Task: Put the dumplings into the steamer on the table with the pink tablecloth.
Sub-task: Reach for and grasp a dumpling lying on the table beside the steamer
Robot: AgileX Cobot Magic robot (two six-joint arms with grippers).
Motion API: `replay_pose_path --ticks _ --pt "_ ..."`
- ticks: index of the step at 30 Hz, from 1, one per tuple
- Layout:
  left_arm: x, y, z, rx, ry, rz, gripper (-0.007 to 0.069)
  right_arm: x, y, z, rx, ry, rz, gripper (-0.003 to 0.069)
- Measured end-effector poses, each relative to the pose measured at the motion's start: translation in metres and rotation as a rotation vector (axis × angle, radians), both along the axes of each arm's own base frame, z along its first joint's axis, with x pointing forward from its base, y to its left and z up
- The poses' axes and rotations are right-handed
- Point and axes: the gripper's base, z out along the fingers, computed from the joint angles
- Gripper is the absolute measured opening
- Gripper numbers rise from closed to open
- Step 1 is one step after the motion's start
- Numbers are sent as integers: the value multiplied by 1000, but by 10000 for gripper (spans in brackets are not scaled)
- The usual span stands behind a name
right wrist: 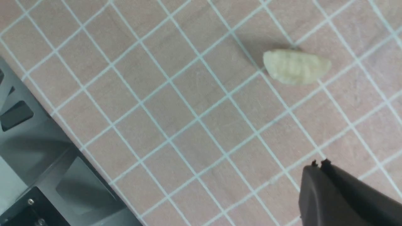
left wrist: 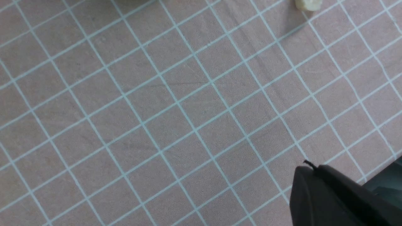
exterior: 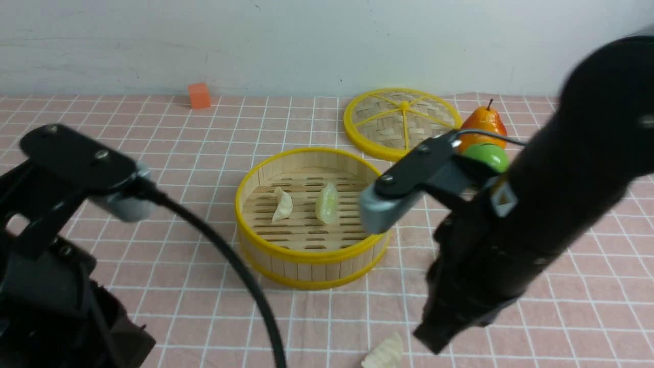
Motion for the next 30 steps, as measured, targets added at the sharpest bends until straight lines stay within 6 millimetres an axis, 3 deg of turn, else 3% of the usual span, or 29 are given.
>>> replay_pose_path --ticks 1,7,10,15,20,25,30 --pt "-1 1 -1 -1 -1 0 -14 1 2 -1 -2 4 -3 1" --pt "-10 8 -22 14 17 1 -14 32 31 -65 -69 123 -171 111" --pt "-10 9 -29 27 32 1 -14 45 40 -89 -68 118 -263 251" --pt "-10 9 -30 21 25 1 -14 62 44 -109 -77 59 -462 506" --pt "-10 9 -30 15 19 1 -14 71 43 -130 -133 48 -590 640" --pt "-11 10 -29 12 15 1 -14 70 44 -143 -164 96 -609 617" --pt "-11 10 -29 11 14 1 -14 64 47 -143 -161 162 -558 489"
